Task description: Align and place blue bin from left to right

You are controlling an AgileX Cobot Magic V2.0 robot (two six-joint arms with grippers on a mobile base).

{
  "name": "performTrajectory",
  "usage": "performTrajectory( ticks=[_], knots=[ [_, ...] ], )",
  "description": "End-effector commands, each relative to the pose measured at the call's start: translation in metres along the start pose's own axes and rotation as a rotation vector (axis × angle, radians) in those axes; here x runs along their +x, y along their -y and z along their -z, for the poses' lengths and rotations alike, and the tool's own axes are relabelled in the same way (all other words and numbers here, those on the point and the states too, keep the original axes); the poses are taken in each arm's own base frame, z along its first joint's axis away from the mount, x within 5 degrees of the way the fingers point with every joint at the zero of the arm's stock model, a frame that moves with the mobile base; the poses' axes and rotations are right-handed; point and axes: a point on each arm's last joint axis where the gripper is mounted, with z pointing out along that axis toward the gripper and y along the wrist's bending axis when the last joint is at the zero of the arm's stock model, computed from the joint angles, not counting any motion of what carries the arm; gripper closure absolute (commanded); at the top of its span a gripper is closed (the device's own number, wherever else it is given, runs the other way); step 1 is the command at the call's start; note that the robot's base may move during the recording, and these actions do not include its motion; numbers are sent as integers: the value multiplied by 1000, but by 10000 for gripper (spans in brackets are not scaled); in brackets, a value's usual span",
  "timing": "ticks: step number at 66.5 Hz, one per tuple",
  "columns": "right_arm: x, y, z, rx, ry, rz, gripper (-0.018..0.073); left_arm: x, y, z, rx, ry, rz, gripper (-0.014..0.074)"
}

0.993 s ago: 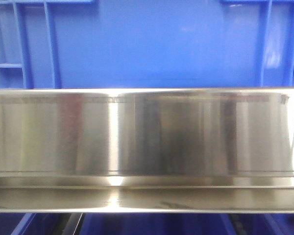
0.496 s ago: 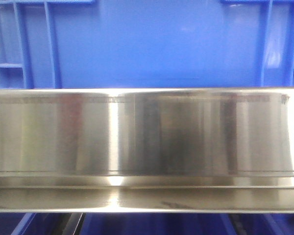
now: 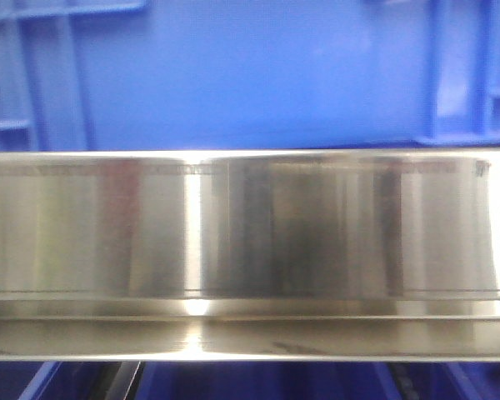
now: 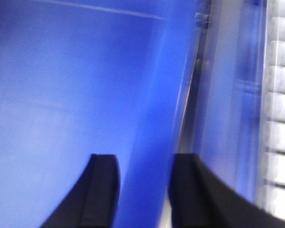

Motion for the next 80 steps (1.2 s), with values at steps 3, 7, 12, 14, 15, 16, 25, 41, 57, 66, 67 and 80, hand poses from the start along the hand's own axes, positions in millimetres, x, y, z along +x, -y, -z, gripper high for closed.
performTrajectory(
  ticks=[3,7,12,14,15,16,25,41,57,66,67,80],
  knots=[
    [-2,5,1,28,16,-5,615,0,1,4,4,2,-12,708],
    [-2,5,1,28,16,-5,624,0,1,4,4,2,-12,708],
    [-2,3,1,24,17,-5,628,0,0,4,0,2,-13,708],
    [-2,3,1,24,17,-5,628,0,0,4,-2,3,-14,708],
    [-2,3,2,24,19,-4,629,0,0,4,-5,3,-15,708],
    [-2,3,2,24,19,-4,629,0,0,4,-5,3,-15,708],
    [-2,3,2,24,19,-4,629,0,0,4,-5,3,4,708],
    [-5,1,13,13,54,-12,629,-1,0,18,-1,36,9,708],
    [-9,-7,35,-2,115,0,629,-1,0,40,5,80,10,708],
    [-7,-10,52,-8,151,7,629,1,-1,64,12,130,11,708],
    [-7,-10,54,-9,155,8,629,1,-1,67,12,137,11,708],
    [-2,-12,83,-14,215,12,629,-5,0,115,33,279,14,708]
  ],
)
